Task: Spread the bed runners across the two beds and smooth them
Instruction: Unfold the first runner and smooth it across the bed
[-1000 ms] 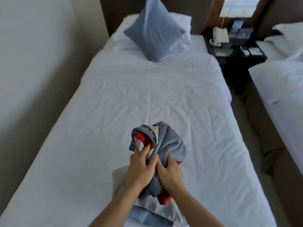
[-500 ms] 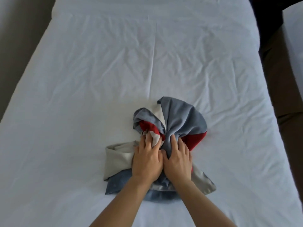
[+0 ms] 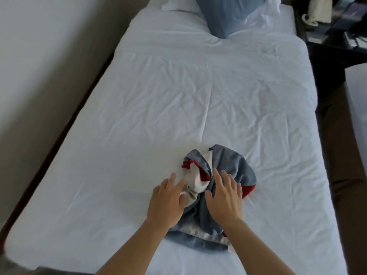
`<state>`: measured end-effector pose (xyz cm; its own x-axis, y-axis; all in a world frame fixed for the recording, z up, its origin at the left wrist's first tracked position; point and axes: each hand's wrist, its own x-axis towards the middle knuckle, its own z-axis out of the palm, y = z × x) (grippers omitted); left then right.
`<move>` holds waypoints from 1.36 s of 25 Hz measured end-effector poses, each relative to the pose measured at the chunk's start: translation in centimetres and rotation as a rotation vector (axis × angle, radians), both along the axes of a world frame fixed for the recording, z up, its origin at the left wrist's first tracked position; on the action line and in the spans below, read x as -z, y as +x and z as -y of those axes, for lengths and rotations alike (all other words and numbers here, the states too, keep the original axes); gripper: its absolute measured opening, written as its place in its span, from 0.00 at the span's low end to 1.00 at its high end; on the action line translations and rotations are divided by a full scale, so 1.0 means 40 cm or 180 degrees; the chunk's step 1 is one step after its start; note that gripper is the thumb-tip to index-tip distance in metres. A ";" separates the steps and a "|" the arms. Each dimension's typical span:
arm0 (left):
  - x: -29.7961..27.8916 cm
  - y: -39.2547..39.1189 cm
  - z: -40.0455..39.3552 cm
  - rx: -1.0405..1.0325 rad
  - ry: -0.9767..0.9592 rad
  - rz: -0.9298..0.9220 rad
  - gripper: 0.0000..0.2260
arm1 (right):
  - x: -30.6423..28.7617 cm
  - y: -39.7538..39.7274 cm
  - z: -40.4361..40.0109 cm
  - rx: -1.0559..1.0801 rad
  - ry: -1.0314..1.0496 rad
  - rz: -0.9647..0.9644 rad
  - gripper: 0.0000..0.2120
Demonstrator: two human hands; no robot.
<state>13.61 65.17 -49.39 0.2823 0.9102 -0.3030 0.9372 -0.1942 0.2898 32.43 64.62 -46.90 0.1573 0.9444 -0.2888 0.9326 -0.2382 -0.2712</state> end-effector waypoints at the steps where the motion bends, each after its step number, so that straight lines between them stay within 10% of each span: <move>1: -0.002 -0.009 0.003 -0.0062 -0.0072 -0.0041 0.24 | 0.002 -0.021 -0.008 -0.0205 0.0060 -0.0008 0.34; 10: 0.120 -0.037 0.081 -0.0190 -0.0243 0.0108 0.13 | 0.177 -0.134 0.016 -0.1798 0.0008 0.0079 0.21; 21: 0.108 -0.274 -0.165 -0.0581 -0.0078 0.0215 0.05 | 0.189 -0.370 -0.209 -0.1462 0.0904 -0.0050 0.04; 34: 0.194 -0.492 -0.238 -0.2093 -0.0912 0.1309 0.09 | 0.250 -0.562 -0.362 -0.1183 0.0167 0.0428 0.04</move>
